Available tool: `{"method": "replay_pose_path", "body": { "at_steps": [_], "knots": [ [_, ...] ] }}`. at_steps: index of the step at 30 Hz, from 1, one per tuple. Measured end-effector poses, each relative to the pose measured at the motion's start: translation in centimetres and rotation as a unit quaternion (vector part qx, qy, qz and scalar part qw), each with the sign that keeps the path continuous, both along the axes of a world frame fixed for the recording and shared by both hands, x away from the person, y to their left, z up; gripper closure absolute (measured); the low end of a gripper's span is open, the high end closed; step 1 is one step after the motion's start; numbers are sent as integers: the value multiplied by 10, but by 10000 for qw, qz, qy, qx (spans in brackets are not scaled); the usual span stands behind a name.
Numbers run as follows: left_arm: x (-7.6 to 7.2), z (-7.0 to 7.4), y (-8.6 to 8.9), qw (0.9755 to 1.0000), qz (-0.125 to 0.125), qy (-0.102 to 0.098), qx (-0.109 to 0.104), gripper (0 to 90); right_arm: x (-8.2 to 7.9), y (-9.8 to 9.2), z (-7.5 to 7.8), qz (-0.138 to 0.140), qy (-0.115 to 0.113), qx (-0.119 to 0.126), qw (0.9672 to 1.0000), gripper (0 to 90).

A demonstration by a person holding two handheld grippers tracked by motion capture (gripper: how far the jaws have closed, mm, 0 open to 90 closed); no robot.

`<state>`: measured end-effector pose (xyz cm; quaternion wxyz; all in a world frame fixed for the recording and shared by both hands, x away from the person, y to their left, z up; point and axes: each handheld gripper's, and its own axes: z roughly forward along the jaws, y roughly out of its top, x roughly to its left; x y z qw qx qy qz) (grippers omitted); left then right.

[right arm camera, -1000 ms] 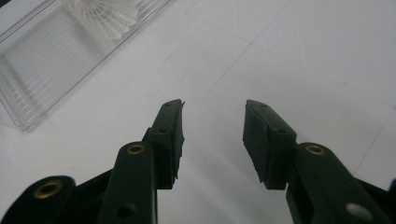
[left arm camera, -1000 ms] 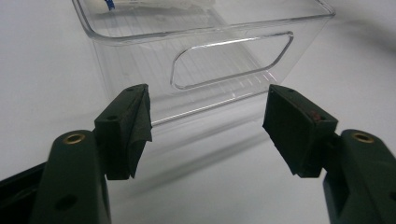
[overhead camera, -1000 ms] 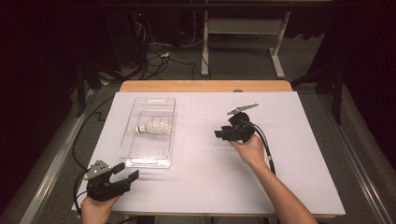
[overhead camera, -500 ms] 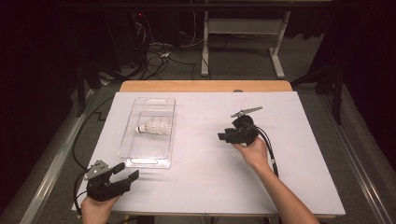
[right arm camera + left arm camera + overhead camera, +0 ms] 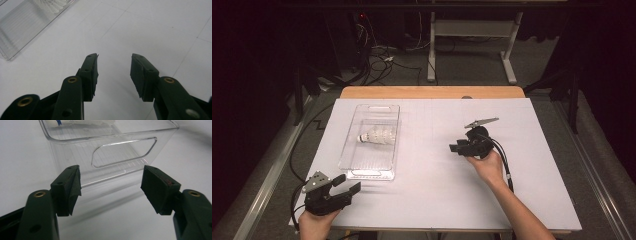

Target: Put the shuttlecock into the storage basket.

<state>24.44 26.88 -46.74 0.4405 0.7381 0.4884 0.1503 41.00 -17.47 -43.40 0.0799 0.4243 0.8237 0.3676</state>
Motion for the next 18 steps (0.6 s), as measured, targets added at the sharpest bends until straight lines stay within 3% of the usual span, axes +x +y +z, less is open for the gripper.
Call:
{"method": "replay_pose_path", "body": {
  "at_steps": [18],
  "knots": [
    [0,0,0,10000,9,-11,6,328,-11,-16,-4,-123,3,37,9999,562]
  ]
}}
